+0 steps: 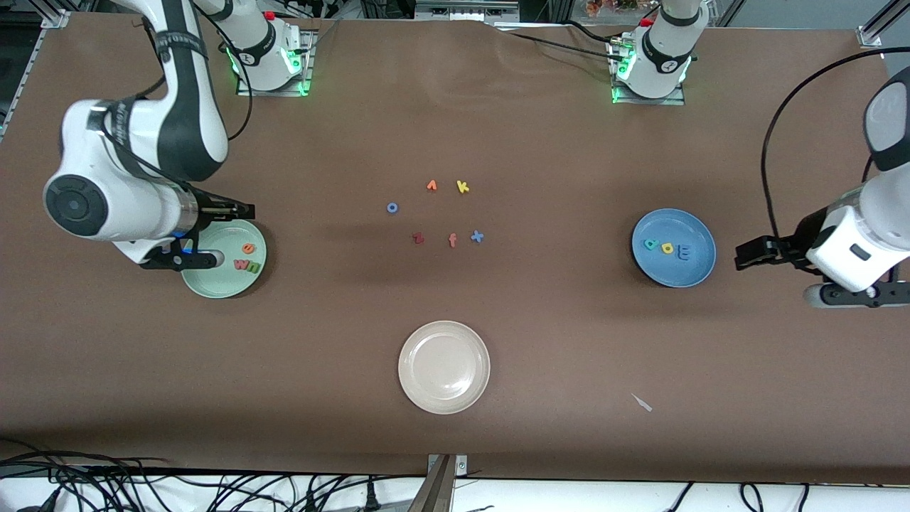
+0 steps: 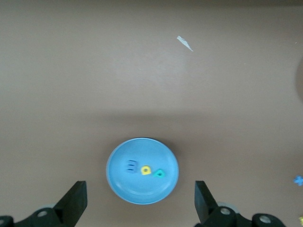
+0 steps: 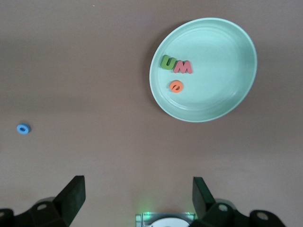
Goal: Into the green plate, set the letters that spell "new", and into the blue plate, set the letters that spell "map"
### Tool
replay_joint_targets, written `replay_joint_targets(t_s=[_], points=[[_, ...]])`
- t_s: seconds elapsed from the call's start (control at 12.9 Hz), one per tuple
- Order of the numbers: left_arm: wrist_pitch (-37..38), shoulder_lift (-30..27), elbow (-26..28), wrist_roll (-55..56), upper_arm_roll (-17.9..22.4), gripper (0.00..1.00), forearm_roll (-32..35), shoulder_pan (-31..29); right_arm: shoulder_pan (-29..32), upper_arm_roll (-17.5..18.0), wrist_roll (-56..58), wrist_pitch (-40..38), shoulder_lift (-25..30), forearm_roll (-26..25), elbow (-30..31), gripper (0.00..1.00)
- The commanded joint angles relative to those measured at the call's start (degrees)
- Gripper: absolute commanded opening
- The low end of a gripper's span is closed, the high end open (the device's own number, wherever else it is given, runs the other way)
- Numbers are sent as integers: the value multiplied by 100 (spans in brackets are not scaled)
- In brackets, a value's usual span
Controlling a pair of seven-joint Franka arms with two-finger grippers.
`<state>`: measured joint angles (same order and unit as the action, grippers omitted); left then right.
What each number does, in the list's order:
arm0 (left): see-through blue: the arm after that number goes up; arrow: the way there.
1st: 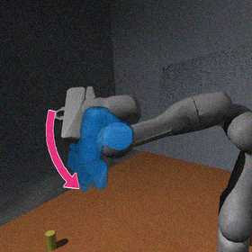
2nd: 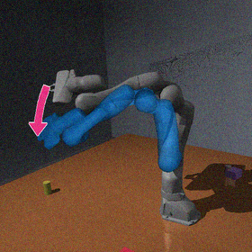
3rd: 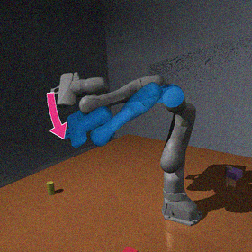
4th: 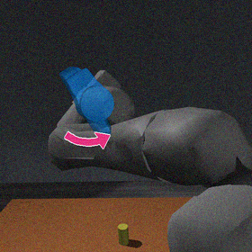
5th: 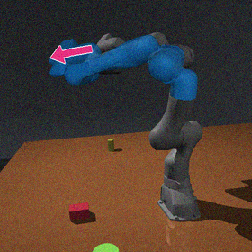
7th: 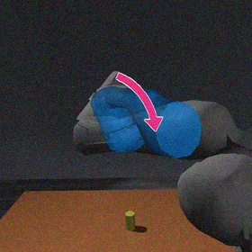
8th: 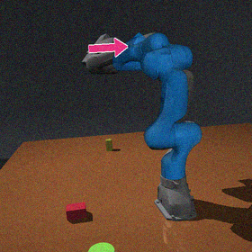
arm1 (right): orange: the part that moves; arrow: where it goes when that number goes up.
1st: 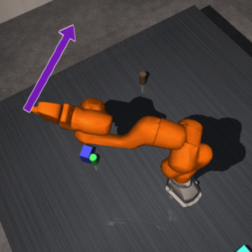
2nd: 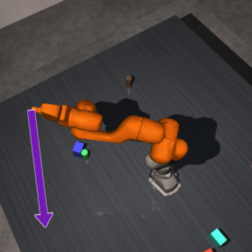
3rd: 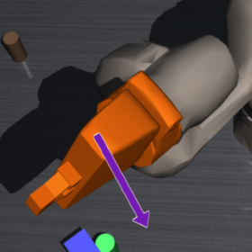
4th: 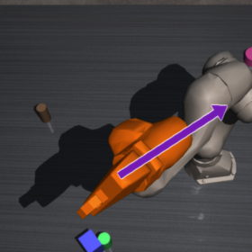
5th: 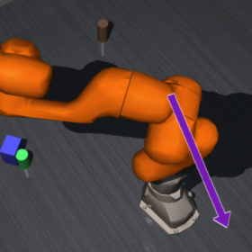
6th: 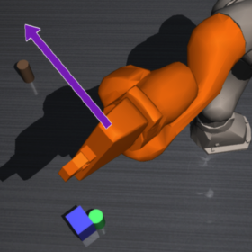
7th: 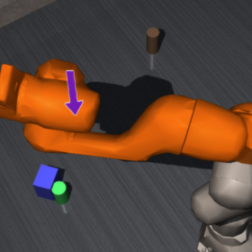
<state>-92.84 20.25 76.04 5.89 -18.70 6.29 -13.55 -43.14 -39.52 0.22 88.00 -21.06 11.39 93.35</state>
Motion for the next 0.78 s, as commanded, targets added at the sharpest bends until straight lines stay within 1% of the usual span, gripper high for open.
replay_joint_targets(t_s=[0.0, 0.08, 0.16, 0.23, 0.39, 0.54, 0.62, 0.7], points=[[126, -389, 217, -369, 743, 100, -450, 518, 51, 101, -4, -327, 127, -181, -326, 100], [126, -486, 261, -369, 1023, 100, -688, 685, 313, 424, -4, -388, 363, -355, -326, 100], [109, -582, 401, -387, 1183, 100, -743, 826, 768, 984, 4, -398, 513, -661, -326, 100], [74, -696, 559, -396, 1219, 99, -744, 853, 1259, 1608, 4, -406, 698, -934, -318, 100], [-171, -785, 788, -405, 1211, 99, -752, 836, 2130, 2594, 4, -415, 1067, -1217, -283, 100], [-409, -943, 1087, -448, 1167, 100, -752, 678, 2738, 3097, 4, -345, 1462, -1227, -230, 100], [-436, -935, 1079, -536, 1167, 100, -752, 678, 2924, 3230, 13, -345, 1603, -1305, -247, 100], [-428, -935, 1079, -554, 1167, 100, -752, 678, 3021, 3231, 48, -345, 1770, -1410, -239, 100]])
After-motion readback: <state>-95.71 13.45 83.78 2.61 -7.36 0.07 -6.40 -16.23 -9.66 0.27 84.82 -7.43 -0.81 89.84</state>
